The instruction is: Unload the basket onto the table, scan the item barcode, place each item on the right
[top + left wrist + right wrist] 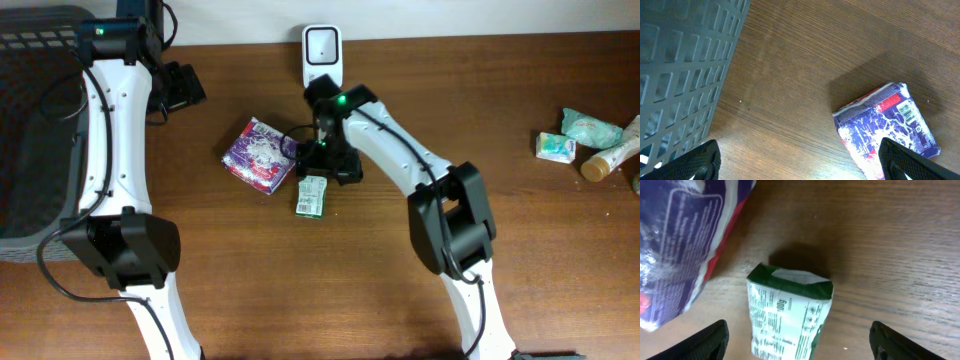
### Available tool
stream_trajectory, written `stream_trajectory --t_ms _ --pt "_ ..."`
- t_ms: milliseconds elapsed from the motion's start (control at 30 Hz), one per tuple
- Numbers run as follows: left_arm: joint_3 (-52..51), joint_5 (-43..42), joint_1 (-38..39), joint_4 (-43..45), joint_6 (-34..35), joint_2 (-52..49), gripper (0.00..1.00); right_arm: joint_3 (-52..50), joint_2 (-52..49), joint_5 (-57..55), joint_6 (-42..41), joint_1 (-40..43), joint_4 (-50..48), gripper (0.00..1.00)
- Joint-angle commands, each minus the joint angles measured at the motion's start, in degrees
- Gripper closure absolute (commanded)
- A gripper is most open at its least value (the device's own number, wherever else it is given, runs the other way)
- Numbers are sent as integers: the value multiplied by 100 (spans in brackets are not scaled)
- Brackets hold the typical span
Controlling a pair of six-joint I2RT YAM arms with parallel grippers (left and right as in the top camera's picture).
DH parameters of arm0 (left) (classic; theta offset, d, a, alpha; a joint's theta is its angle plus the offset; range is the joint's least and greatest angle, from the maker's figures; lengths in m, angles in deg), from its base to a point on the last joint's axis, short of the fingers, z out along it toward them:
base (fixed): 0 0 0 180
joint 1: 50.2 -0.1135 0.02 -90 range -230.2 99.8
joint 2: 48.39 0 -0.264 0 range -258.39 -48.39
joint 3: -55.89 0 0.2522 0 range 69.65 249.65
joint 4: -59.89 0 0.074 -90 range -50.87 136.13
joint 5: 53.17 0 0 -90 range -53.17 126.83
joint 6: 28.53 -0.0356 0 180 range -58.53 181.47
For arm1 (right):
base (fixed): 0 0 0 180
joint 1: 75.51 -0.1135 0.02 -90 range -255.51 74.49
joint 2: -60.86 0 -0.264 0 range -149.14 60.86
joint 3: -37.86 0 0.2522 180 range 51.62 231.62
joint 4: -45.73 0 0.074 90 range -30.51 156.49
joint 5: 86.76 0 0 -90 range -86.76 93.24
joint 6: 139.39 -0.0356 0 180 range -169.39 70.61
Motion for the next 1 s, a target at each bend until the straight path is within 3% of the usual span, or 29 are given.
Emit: stream_trajectory --t_ms 0,100,200,300,467,667,733,833,967 --pt "-17 2 -20 -9 57 -72 1 15 -81 -1628 -417 -551 55 11" --pt "-17 2 -20 -9 57 -72 1 15 -85 -2791 -680 -1012 116 9" --pt "-17 2 -20 -9 59 -72 1 11 -157 -3040 -817 -1250 59 8" --pt "-17 2 -20 -9 57 -72 1 11 -229 -3279 -861 -1403 68 18" --pt "-17 2 -20 -9 59 -72 1 11 -247 -4037 -968 -1777 13 19" --pt "-17 2 -20 -9 57 -72 1 11 -595 -4061 -966 -1784 -105 20" --pt "-17 2 -20 -9 57 -72 1 11 -632 -4068 -966 -1777 -107 29" --pt "-17 2 -20 -9 57 -72 1 11 -691 -4236 -964 -1777 -50 31" --pt "-17 2 -20 -9 57 -72 1 11 -697 -4312 -964 -1602 160 43"
